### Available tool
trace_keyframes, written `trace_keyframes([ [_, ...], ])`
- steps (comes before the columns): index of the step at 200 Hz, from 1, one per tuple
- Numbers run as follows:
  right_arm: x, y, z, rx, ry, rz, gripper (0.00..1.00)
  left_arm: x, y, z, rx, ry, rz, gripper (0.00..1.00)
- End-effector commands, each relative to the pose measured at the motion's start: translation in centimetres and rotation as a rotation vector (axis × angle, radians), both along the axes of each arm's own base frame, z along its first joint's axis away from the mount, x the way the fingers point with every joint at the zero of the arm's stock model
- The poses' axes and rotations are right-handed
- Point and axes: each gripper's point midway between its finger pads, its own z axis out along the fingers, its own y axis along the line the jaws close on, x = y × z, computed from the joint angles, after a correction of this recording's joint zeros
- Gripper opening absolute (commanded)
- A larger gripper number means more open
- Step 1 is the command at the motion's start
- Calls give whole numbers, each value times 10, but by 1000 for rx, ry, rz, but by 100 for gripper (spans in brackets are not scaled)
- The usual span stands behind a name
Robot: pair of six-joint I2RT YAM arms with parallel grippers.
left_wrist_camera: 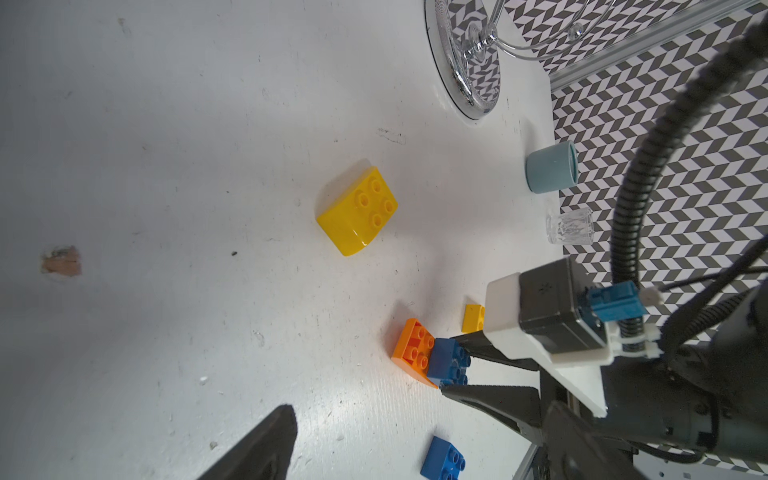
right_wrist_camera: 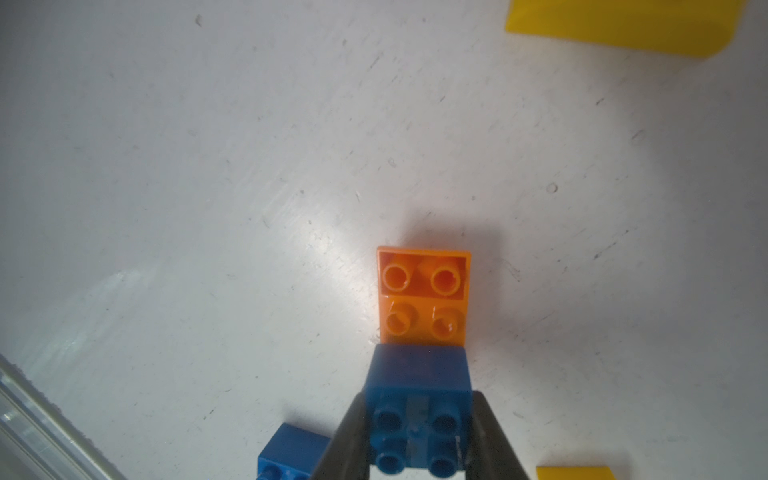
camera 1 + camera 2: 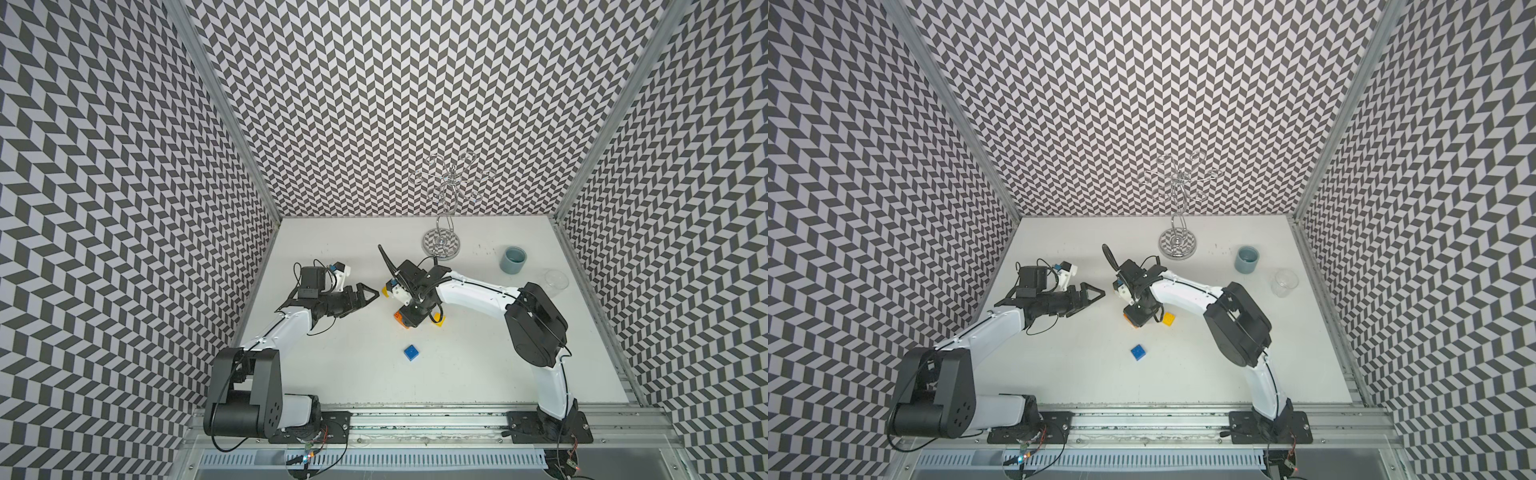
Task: Assemble the letter s with lego
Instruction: Assemble the lego brick with the lego brick.
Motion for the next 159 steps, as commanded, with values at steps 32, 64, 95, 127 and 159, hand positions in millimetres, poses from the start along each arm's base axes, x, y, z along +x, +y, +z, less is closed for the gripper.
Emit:
trace_keyframes([
  [32, -26, -20, -45, -131, 146, -40, 29, 4, 2, 5, -12, -14, 1, 95],
  [64, -25, -22, -48, -150, 149, -53, 28, 4, 3, 5, -14, -15, 6, 96],
  [95, -19, -34, -52, -236, 55, -7, 28, 4, 4, 6, -19, -15, 11, 96],
  [127, -11, -47, -55, -311, -19, -29, 28, 3, 4, 6, -26, -13, 12, 96],
  [159, -11, -43, -52, -301, -43, -32, 28, 4, 5, 6, -30, -13, 15, 96],
])
